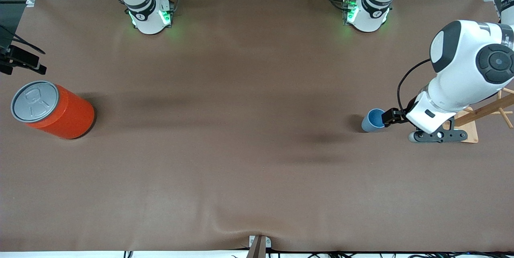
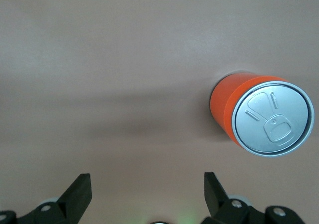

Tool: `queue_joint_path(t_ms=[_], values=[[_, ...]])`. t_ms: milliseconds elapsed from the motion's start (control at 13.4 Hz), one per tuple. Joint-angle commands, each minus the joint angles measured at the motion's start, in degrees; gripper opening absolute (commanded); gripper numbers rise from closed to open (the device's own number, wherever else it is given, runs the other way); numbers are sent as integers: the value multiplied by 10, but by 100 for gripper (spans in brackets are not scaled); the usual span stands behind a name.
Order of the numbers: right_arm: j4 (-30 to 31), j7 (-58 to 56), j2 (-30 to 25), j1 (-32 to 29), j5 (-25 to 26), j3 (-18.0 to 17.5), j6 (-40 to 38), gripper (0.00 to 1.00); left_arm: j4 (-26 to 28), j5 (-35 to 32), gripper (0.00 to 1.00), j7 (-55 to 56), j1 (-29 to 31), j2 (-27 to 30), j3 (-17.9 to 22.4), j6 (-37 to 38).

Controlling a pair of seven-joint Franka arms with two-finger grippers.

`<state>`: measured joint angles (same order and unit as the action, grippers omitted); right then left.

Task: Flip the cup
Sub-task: 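Lower the upright cup onto the table beside the wooden stand, then open the left gripper and raise it away from the cup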

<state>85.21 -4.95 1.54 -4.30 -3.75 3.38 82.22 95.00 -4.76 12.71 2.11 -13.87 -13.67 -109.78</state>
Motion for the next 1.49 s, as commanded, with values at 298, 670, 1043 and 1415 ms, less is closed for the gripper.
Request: queue_joint_path(t_ms=[298,670,1043,1415], values=[[0,10,-6,-5,-9,-6,-6,100,-32,1,100,-20,3,11,-1,39],[-3,9,-6,-5,-6,-6,-6,100,-32,3,100,-35,3,95,25,117],[-5,9,-5,-5,-5,-6,-5,100,-37,41,100,-81,-13,151,78,175],[-5,9,-5,-5,-5,-6,-4,100,-43,63,100,-121,-40,166,135,209]])
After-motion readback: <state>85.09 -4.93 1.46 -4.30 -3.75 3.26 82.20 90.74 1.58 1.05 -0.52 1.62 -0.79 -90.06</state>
